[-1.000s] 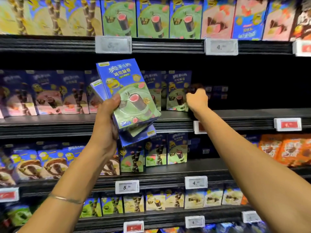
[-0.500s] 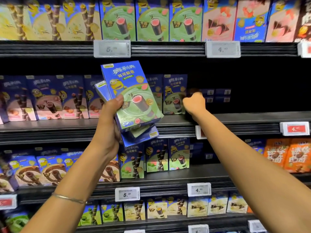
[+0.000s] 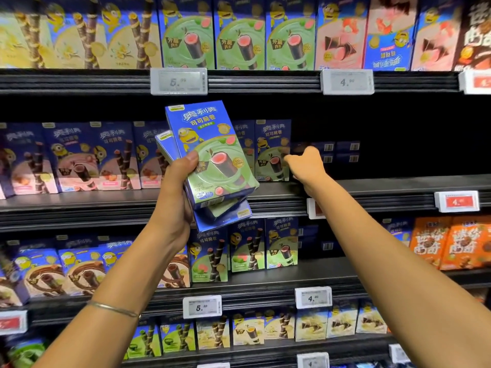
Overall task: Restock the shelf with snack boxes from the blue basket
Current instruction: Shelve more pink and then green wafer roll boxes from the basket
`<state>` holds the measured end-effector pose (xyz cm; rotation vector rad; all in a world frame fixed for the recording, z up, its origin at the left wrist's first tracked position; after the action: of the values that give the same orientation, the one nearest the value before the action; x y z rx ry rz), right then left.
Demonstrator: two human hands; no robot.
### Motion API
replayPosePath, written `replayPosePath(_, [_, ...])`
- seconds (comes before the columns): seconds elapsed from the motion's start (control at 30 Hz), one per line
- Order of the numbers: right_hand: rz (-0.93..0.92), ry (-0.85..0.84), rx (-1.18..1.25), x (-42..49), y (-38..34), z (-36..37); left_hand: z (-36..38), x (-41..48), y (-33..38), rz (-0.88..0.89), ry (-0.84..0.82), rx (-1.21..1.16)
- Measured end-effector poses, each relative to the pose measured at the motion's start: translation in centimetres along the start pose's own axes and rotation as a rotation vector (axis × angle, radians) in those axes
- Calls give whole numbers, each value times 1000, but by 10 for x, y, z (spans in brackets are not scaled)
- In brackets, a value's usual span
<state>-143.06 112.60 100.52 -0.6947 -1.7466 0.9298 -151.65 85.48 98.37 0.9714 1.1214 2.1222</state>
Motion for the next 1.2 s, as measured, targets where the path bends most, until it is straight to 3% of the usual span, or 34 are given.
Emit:
replayPosePath(0.13, [-67,48,203,-37,-31,-8,1,0,1,6,31,27])
replayPosePath(0.27, [-88,-341,440,-86,-75,-16,5,-5,3,-6,48,41])
replayPosePath(0.37, [-147,-531,385,-117,-95,-15,7,-10,4,-7,18,80])
replayPosePath(0.53, [-274,-439,346,-143,-104,-17,11,-20,5,-20,-7,146])
replayPosePath(0.7, [-159,-441,490,-155,-98,-17,5,-34,3,-82,-7,157])
replayPosePath(0.8, [-7,-448,653,-152,-91,-18,-8,-41,2,-100,85,73])
replayPosePath(0.87, [46,-356,703,-144,-86,-22,-16,-45,6,-86,164,39])
replayPosePath(1.0, [27,-173,598,-128,-68,-27,-35,-52,17,-48,212,-74])
replayPosePath(1.2, [5,-127,467,-96,-59,-16,-52,-60,24,-42,219,-126])
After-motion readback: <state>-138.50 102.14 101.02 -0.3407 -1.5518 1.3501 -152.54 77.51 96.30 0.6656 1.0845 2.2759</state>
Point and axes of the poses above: each hand's wrist, its own x-axis towards the middle knuckle, its own z-axis out of the palm, y = z × x, the point moved 1 cm from there along x, towards the middle knuckle, and after that the axes turned 8 degrees about -z, right-handed, at the moved point
